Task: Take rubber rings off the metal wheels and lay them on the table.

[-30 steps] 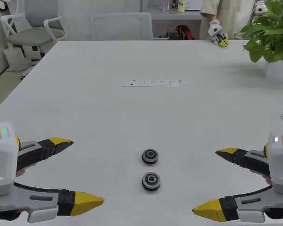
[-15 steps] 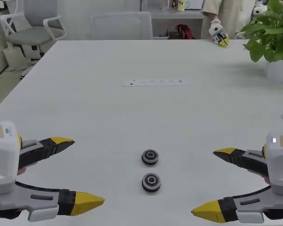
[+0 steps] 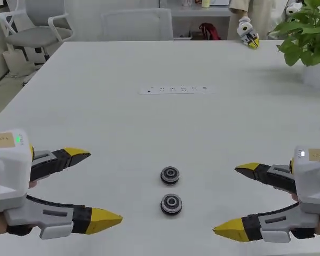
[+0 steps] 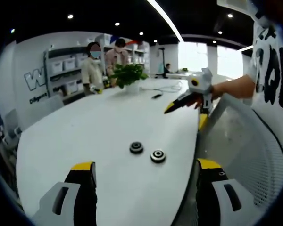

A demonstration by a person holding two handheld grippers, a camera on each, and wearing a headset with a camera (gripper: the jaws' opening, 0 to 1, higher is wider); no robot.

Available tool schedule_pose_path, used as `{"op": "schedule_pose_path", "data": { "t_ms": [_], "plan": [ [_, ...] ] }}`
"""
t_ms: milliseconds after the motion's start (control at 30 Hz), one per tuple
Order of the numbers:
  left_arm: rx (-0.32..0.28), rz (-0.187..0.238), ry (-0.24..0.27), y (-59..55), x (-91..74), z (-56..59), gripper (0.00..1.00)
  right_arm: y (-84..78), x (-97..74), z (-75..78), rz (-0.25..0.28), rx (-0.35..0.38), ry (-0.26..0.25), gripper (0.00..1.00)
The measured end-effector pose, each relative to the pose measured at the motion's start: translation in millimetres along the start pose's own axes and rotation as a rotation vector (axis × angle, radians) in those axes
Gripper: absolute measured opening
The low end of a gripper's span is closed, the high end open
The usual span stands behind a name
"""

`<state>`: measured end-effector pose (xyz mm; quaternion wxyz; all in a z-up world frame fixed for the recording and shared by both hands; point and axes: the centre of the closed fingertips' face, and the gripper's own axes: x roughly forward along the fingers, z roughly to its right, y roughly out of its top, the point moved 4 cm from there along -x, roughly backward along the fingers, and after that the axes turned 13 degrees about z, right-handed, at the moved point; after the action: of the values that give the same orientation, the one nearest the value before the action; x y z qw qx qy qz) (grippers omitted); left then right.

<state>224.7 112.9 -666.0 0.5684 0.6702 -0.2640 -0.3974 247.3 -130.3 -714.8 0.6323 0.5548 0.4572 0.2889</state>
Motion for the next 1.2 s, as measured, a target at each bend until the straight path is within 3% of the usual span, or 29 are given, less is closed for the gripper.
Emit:
{"op": "schedule_pose_path", "data": {
  "t_ms": [533,867,1200],
  "plan": [
    [0.025,-0.003,-0.017,1.2,15.5,-18.6,0.83,4.0,12.9,12.1,-0.006,-0.039,0.034,0.77],
    [0.045,-0.015,-0.048,-0.8,25.6,-20.7,0.79,8.1,22.1,14.3,-0.004,-0.062,0.058,0.72],
    [0.064,-0.044,-0.087,-7.4,35.3,-19.2,0.72,0.7,29.5,15.3,-0.034,-0.067,0.085,0.66]
  ]
}}
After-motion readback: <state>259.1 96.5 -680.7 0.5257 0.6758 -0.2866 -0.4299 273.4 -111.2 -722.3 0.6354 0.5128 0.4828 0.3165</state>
